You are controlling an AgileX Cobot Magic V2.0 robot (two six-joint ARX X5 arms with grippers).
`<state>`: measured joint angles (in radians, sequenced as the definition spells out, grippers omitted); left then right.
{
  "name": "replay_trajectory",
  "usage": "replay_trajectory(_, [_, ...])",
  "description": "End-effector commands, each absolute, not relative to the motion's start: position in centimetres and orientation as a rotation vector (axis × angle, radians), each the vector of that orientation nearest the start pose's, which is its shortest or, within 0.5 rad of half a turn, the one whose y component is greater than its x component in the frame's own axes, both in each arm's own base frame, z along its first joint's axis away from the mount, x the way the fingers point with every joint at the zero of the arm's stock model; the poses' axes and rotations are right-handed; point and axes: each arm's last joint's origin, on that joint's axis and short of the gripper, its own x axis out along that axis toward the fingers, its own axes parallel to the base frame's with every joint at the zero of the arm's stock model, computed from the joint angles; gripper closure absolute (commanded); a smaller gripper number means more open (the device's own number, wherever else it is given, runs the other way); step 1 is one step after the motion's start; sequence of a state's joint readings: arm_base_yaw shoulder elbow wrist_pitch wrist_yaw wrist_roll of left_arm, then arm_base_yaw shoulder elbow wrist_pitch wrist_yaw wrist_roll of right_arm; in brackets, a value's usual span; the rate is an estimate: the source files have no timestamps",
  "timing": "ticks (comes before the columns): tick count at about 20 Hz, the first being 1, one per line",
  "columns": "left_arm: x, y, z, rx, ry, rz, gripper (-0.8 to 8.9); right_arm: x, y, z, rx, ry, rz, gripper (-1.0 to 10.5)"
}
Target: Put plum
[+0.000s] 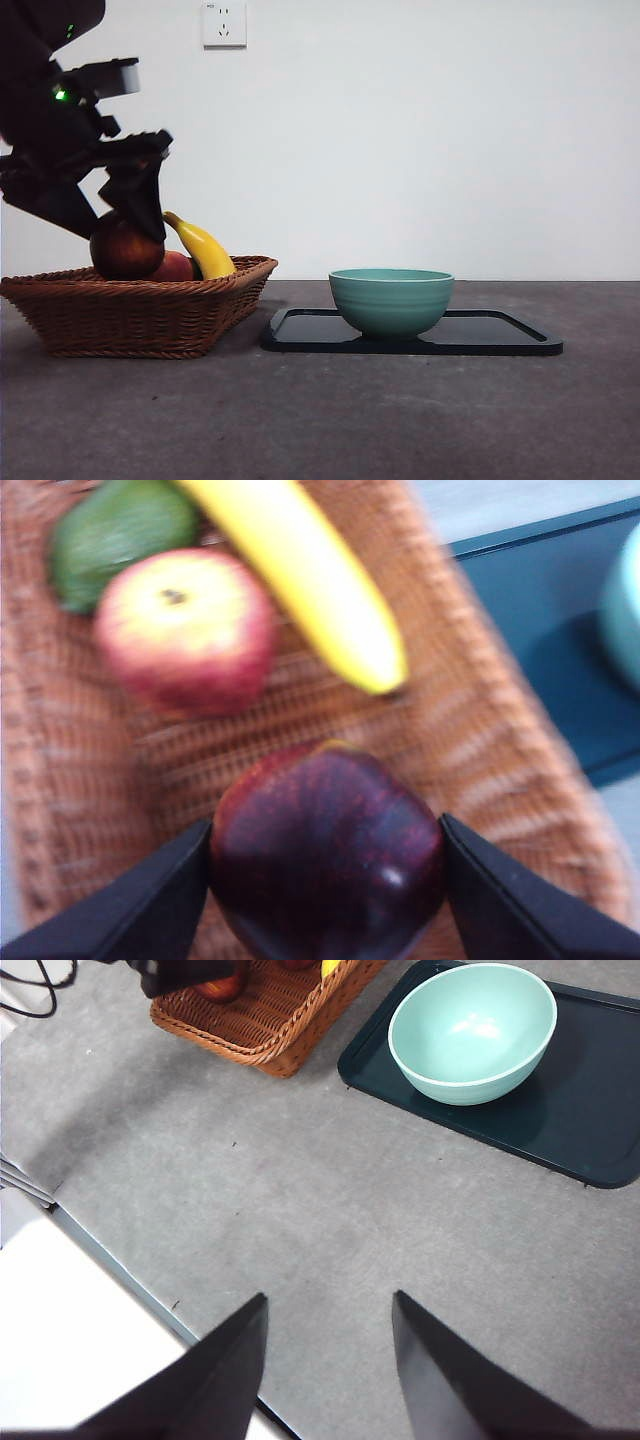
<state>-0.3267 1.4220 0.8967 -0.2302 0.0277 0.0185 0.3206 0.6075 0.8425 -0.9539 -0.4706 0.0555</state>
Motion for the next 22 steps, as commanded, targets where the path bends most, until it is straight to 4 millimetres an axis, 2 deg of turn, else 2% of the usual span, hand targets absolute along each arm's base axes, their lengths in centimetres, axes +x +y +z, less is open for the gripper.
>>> replay_trajectory(1, [28.4, -9.4, 21.9, 0.165, 0.712, -0.349, 5.16, 9.0, 4.4, 31.0, 0.094, 0.743, 0.746, 7.5])
replay_trajectory(9, [30.2, -9.8, 18.4, 0.176, 0.772, -0.346, 5.16, 9.0, 4.4, 31.0, 0.097, 0.743, 0.745, 7.5])
replay_trajectory(14, [30.3, -9.8, 18.3, 0.169, 0.773, -0.343, 4.82, 9.0, 4.4, 31.0, 0.096, 0.741, 0.744, 7.5])
replay_trajectory(17, [30.3, -9.9, 18.3, 0.169, 0.773, -0.345, 3.66, 9.0, 4.4, 31.0, 0.096, 0.741, 0.743, 7.5])
replay_trajectory(22, [30.0, -9.8, 19.2, 0.144, 0.747, -0.337, 3.63, 9.0, 4.4, 31.0, 0.096, 0.741, 0.741, 7.5])
